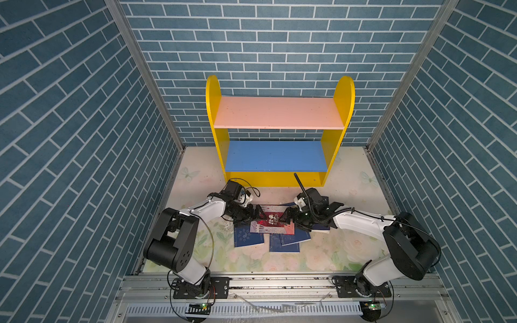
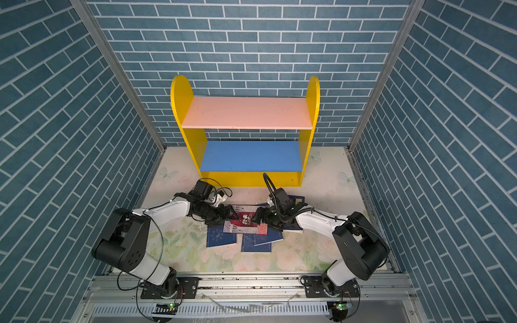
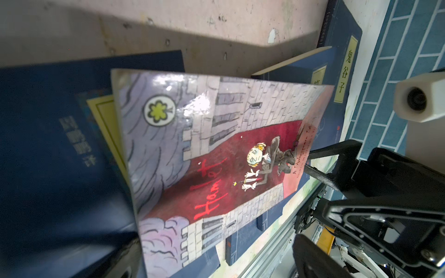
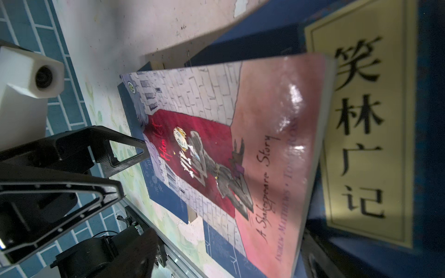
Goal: Stacking books/files
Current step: Pick up the book from the books.
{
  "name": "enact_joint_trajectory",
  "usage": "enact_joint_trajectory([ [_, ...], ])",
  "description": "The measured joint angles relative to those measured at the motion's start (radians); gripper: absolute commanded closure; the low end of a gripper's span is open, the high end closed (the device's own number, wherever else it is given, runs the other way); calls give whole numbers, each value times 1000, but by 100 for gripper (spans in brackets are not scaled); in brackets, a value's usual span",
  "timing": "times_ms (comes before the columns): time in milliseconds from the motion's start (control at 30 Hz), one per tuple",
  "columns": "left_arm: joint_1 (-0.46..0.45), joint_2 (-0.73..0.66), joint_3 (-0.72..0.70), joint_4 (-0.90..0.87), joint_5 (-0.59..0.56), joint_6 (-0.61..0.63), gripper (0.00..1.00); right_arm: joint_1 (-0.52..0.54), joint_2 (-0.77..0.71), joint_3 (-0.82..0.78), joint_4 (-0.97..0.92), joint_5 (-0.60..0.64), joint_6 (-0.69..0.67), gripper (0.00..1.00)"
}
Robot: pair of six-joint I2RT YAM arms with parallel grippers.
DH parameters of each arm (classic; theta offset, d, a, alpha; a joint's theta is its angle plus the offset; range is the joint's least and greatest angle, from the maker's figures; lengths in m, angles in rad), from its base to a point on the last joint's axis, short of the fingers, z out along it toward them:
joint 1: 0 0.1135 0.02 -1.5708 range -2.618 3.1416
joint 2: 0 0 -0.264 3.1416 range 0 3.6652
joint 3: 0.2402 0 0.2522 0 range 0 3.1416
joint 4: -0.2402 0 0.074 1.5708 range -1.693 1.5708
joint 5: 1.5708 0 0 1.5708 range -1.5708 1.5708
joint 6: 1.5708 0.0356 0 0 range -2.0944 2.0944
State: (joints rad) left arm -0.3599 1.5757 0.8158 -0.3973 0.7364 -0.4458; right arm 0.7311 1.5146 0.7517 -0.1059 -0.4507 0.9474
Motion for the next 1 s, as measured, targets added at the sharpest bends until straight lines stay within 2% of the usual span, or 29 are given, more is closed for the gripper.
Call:
enact_joint_trajectory([
  [533,0,-1,-11,28,1,2,1,-49,-34,-220,425,-112,98,16],
  [667,0,-1,-11,29,2,6,1,-49,-33,-240,461,-119,107,25],
  [800,0,-1,-11,31,7,9,1,-49,-27,-259,483,-132,125,39],
  [933,0,-5,-19,43,18,8,0,-49,-18,-271,499,-143,138,47],
  [1000,0,-15,-32,52,26,8,0,-49,-16,-280,510,-148,144,54],
])
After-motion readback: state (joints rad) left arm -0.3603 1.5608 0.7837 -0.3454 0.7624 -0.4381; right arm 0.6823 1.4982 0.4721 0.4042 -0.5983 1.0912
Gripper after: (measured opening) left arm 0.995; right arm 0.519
